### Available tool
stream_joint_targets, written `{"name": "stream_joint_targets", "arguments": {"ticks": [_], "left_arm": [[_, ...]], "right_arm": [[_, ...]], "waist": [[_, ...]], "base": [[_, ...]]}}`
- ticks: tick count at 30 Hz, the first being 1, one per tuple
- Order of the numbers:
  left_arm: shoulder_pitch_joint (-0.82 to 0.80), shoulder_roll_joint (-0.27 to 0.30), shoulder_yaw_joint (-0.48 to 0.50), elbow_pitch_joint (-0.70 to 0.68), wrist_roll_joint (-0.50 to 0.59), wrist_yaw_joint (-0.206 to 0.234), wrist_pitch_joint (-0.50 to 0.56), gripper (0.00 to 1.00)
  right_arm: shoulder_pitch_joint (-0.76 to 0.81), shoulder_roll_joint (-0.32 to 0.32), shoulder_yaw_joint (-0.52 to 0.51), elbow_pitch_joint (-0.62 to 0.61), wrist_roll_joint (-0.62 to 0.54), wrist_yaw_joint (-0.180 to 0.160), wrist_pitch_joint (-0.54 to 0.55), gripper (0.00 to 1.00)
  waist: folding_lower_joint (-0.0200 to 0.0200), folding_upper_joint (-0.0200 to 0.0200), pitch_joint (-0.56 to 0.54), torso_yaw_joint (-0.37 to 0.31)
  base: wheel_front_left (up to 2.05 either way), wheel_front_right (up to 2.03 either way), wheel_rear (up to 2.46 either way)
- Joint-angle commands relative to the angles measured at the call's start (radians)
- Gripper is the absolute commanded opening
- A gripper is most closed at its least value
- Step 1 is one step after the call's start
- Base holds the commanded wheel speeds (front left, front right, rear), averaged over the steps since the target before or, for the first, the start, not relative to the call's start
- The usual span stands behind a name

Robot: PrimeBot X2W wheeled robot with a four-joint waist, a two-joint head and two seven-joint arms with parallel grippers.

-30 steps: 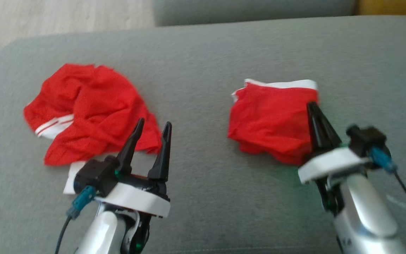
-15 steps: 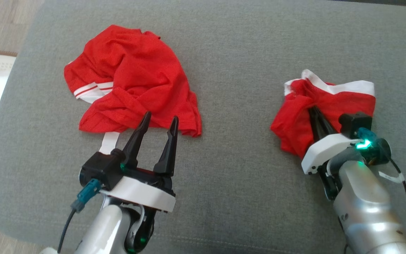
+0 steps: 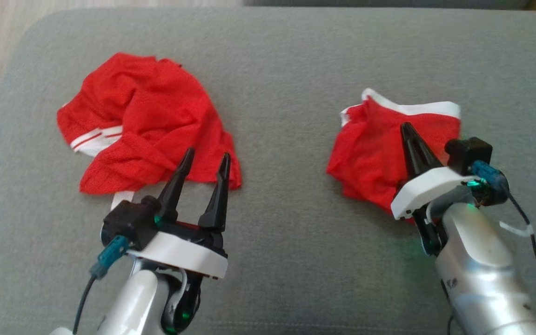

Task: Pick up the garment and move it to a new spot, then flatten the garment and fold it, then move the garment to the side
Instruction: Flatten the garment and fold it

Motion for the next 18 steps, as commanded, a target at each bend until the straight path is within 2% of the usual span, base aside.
{"name": "stream_joint_targets", "arguments": {"ticks": [1, 11, 12, 13, 18], "left_arm": [[-0.024, 0.003, 0.036, -0.033, 0.000, 0.003, -0.008, 1.00], [0.015, 0.003, 0.052, -0.044, 0.001, 0.003, -0.008, 1.00], [0.019, 0.003, 0.052, -0.045, 0.001, 0.004, -0.008, 1.00], [0.022, 0.003, 0.052, -0.045, 0.001, 0.005, -0.008, 1.00], [0.035, 0.003, 0.048, -0.045, 0.010, 0.005, -0.008, 1.00]], "right_arm": [[0.010, 0.006, 0.024, -0.043, 0.008, -0.001, -0.006, 0.00], [0.191, 0.006, -0.019, -0.310, 0.012, -0.001, -0.006, 0.00], [0.210, 0.006, -0.025, -0.331, 0.002, -0.001, -0.006, 0.57], [0.230, 0.006, -0.035, -0.351, -0.005, -0.001, -0.006, 1.00], [0.323, 0.006, -0.062, -0.426, -0.006, -0.001, -0.006, 1.00]], "waist": [[0.0000, 0.0000, -0.030, -0.032], [0.0000, 0.0000, -0.124, -0.140], [0.0000, 0.0000, -0.130, -0.149], [0.0000, 0.0000, -0.137, -0.157], [0.0000, 0.0000, -0.165, -0.183]], "base": [[0.00, 0.00, 0.00], [0.00, 0.00, 0.00], [0.00, 0.00, 0.00], [0.00, 0.00, 0.00], [0.00, 0.00, 0.00]]}}
